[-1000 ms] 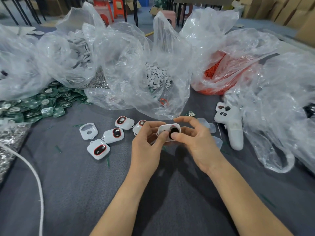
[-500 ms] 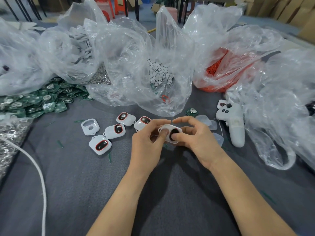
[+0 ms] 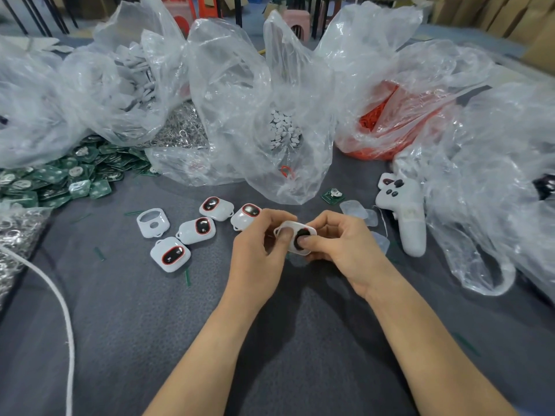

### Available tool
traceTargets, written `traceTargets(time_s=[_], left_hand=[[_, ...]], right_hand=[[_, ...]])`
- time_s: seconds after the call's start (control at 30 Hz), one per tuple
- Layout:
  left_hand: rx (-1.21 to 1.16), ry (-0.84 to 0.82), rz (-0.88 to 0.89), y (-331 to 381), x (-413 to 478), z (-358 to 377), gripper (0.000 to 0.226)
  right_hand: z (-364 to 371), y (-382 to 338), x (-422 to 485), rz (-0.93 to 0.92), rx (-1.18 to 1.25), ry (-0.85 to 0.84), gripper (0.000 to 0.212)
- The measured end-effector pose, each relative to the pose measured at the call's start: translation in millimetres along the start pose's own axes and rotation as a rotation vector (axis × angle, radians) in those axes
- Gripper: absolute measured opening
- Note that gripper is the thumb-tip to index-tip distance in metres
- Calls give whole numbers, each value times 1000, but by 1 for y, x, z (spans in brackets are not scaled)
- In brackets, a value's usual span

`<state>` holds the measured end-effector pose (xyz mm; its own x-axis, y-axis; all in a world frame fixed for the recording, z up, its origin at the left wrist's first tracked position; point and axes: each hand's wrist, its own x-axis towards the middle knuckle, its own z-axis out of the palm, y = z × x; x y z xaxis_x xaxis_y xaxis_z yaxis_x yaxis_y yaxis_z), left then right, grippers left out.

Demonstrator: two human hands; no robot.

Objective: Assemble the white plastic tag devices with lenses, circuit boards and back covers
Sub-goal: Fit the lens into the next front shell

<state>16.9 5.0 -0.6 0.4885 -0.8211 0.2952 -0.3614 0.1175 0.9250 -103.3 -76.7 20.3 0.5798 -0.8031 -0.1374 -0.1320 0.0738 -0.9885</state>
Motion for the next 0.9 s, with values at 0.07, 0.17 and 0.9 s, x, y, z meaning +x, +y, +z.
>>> traceTargets(time_s=[0.07,0.17,0.9], left_hand=[[-8,-8,-43,0,1,0,16],[13,-17,-89,1,3,-2,9],[11,2,-76,-5,14,2,26]], right_hand=[[1,0,-1,-35,-46,12,19],[4,-1,-3,-122,-179,33,18],[23,-1,-3,-396,-471,370,19]])
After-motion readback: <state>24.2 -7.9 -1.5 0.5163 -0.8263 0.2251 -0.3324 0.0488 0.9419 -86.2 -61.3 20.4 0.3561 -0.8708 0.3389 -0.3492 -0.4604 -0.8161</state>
